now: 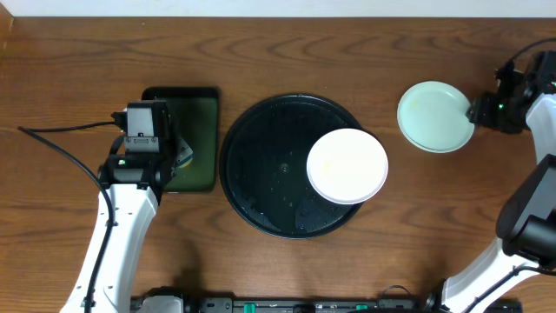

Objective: Clean dirty plates on tray and stack at the side
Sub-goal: 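Release the stacked plate and move the right gripper toward the pink plate, then grip the pink plate rim with the right gripper and drag it to tray center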

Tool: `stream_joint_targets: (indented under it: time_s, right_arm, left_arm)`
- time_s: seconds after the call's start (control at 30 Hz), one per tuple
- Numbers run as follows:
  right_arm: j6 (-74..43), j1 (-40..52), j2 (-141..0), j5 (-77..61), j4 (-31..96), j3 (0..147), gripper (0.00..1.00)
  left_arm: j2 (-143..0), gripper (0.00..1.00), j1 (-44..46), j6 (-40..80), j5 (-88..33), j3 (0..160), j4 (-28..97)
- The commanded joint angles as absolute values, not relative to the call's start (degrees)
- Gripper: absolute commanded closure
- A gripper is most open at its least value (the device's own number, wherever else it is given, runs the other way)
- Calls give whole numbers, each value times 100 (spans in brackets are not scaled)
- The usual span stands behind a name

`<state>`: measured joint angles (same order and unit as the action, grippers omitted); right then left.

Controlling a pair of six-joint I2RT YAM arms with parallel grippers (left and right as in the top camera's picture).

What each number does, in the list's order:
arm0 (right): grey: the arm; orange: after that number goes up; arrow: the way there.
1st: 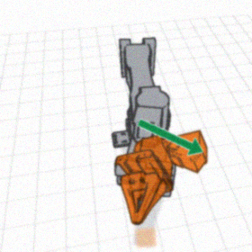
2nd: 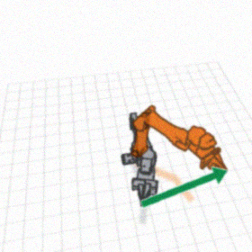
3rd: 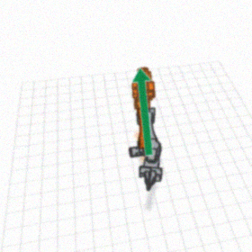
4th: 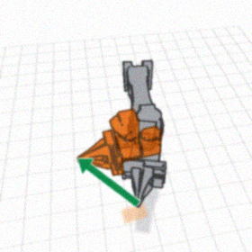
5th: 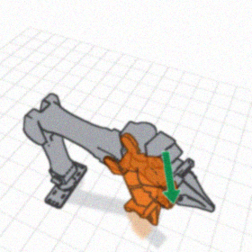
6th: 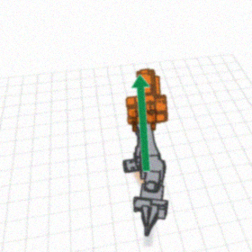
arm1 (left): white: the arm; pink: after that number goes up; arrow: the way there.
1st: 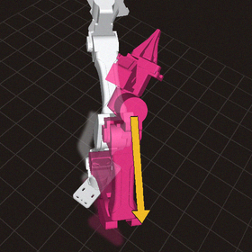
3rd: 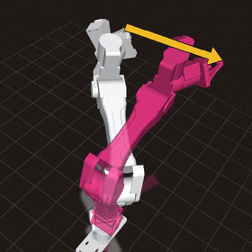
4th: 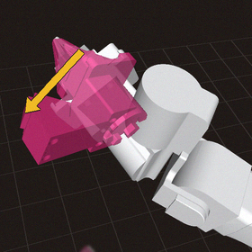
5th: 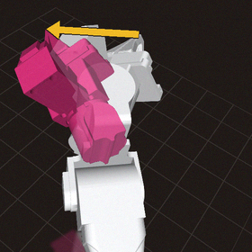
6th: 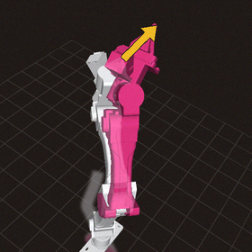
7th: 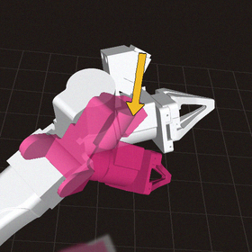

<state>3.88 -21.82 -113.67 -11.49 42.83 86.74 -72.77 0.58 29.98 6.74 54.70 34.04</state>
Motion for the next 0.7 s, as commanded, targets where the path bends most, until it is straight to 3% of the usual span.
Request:
stream_joint_targets:
  time_s: [0.0,0.2,0.3,0.43,0.57,0.67]
  right_arm:
    - [303,-1927,-11170,-1737,4375,8663,45]
    - [128,-1404,-10320,-2615,5137,8659,25]
    - [89,-985,-9810,-2285,5496,8652,3]
    - [-401,-244,-9393,-1284,6047,8650,1]
    - [-1955,499,-9371,272,6582,8576,1]
    - [-2486,864,-9373,642,6534,8342,1]
  left_arm:
    - [-7310,92,34,2958,703,5422,3382]
    - [-7310,92,34,2956,703,5422,3385]
    - [-7310,92,34,2958,703,5422,3382]
    - [-7310,92,34,2958,703,5422,3382]
    - [-7310,92,34,2958,703,5422,3385]
    - [-7310,92,34,2958,703,5422,3385]
